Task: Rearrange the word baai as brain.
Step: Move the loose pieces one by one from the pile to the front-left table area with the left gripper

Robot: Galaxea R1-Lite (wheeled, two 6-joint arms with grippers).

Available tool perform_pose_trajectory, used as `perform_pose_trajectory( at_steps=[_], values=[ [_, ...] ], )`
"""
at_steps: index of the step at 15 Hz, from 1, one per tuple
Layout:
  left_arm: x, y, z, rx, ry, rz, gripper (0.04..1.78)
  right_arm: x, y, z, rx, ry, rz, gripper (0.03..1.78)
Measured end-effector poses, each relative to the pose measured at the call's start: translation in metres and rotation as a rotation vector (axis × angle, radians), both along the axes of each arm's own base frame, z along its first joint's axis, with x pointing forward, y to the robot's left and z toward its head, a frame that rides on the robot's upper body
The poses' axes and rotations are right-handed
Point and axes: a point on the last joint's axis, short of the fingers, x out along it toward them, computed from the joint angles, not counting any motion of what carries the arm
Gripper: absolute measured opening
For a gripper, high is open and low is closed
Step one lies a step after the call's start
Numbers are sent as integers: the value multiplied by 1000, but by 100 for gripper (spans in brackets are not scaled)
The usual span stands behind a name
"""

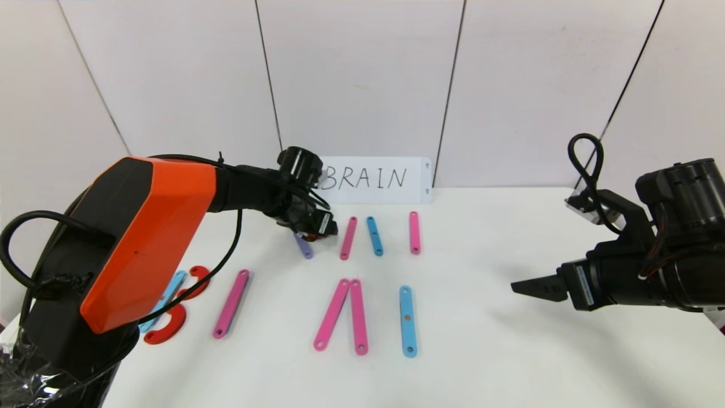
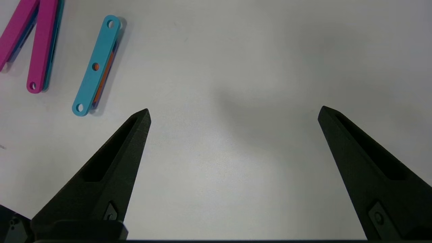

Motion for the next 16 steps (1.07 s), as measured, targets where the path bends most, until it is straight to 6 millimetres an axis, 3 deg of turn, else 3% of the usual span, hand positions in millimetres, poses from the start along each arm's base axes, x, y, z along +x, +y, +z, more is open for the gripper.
perform_pose_trajectory(
  at_steps=[2,6,8,16],
  values=[
    [1,0,-2,1,2,1,125,0,0,0,0,1,0,174],
    [2,-1,-4,0,6,1,51,0,0,0,0,1,-1,174],
    [2,-1,-5,0,6,2,31,0,0,0,0,1,-1,174],
    [1,0,-3,2,7,-1,29,0,0,0,0,1,-1,174]
  ],
)
